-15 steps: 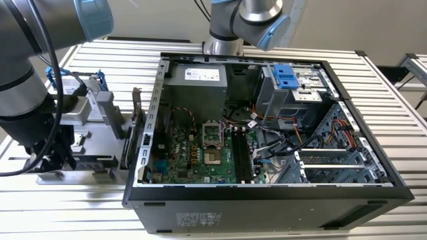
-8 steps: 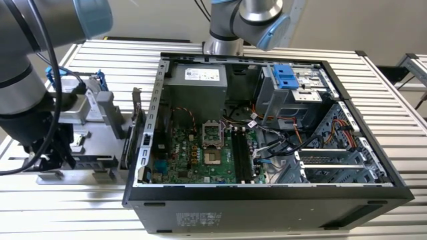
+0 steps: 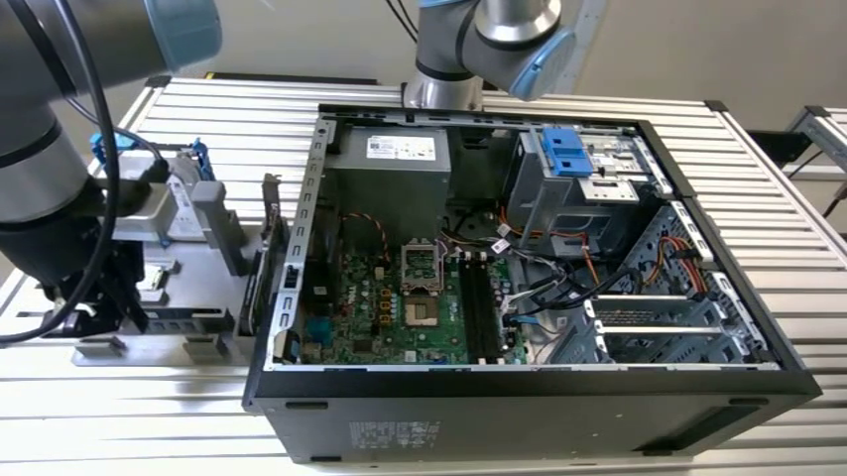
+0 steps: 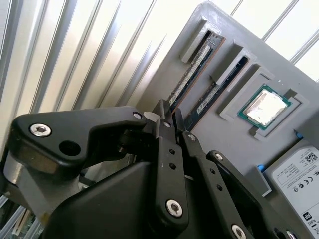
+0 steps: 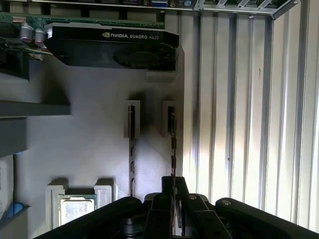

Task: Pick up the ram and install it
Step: 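Pick up the ram and move it above insertion slot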

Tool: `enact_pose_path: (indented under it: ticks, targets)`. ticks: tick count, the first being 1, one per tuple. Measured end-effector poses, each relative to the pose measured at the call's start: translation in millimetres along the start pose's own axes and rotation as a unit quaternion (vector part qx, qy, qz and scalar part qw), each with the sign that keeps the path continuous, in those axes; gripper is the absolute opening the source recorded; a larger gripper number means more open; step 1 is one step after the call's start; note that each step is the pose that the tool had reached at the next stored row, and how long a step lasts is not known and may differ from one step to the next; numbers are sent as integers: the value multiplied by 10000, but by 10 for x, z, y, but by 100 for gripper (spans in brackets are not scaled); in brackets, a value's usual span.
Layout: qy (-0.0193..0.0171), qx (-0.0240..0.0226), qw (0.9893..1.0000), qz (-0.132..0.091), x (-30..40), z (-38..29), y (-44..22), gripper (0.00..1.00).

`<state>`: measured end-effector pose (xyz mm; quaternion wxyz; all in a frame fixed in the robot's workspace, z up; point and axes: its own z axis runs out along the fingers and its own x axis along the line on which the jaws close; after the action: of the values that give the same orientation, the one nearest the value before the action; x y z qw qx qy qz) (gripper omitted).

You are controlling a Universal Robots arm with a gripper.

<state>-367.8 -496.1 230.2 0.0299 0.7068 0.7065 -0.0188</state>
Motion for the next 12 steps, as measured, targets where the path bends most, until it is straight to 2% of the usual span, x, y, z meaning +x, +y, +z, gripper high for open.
enact_pose_path:
  ticks: [12]
  targets:
    - [0, 0, 10000, 0, -5, -69, 1, 0]
